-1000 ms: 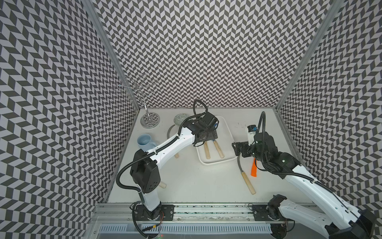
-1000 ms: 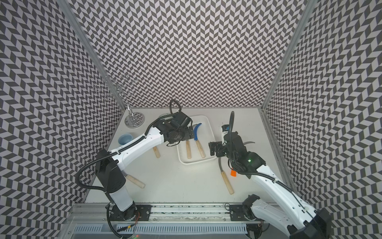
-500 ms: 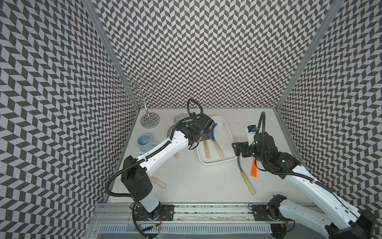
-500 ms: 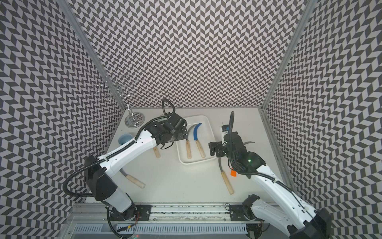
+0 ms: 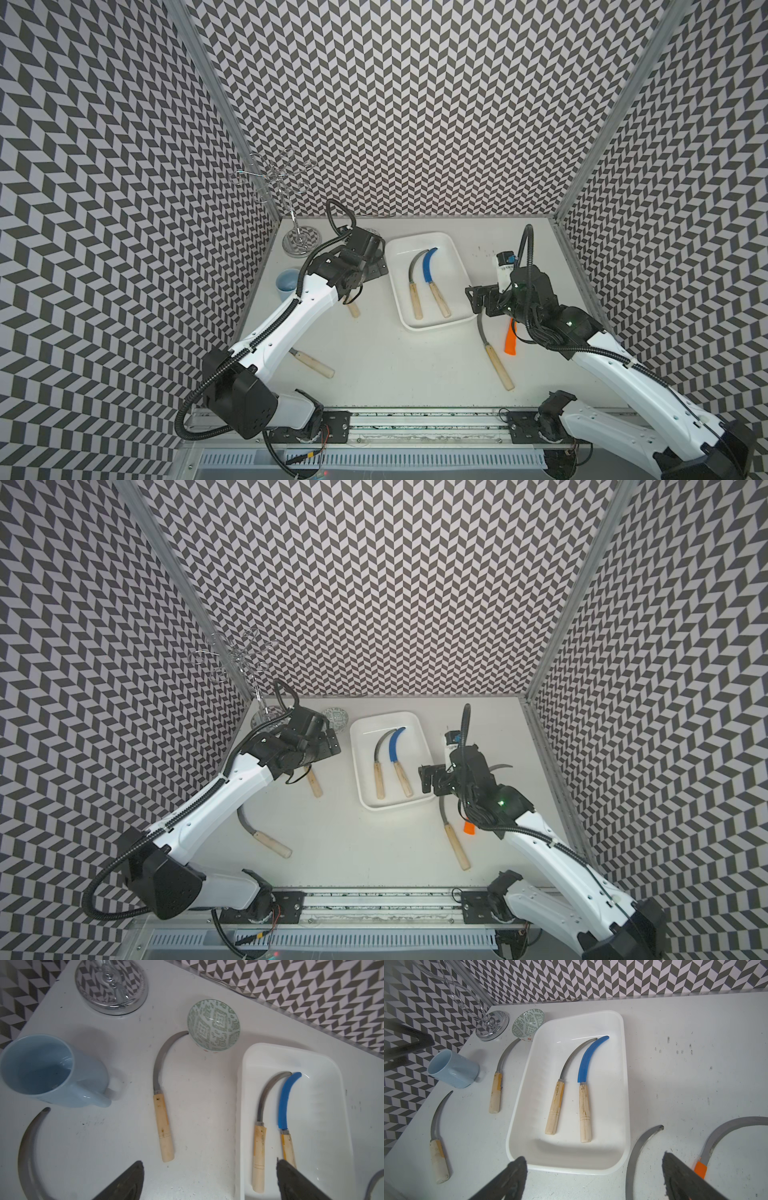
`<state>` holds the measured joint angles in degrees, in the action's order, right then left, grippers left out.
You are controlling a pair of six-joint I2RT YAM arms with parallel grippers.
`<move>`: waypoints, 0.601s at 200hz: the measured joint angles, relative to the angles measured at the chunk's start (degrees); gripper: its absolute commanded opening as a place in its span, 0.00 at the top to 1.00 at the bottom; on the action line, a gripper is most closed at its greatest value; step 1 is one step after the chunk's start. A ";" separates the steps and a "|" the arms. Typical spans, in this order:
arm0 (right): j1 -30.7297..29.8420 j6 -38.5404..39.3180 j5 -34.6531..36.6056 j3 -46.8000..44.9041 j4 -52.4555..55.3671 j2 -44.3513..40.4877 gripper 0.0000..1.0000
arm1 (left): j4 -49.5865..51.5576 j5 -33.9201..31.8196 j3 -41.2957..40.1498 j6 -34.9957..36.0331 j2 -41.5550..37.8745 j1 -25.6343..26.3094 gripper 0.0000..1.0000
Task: Put small sickles into storage boxes
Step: Pick up the sickle at the center of the board.
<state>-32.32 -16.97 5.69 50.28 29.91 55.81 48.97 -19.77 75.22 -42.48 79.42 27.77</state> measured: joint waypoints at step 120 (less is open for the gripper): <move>0.00 0.79 -15.72 -2.16 -4.09 -3.54 0.00 | -9.35 12.26 -15.39 1.86 6.16 -13.05 0.09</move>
<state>-32.32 -16.19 -10.02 48.12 25.82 52.27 39.62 -7.51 59.83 -40.62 85.58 14.72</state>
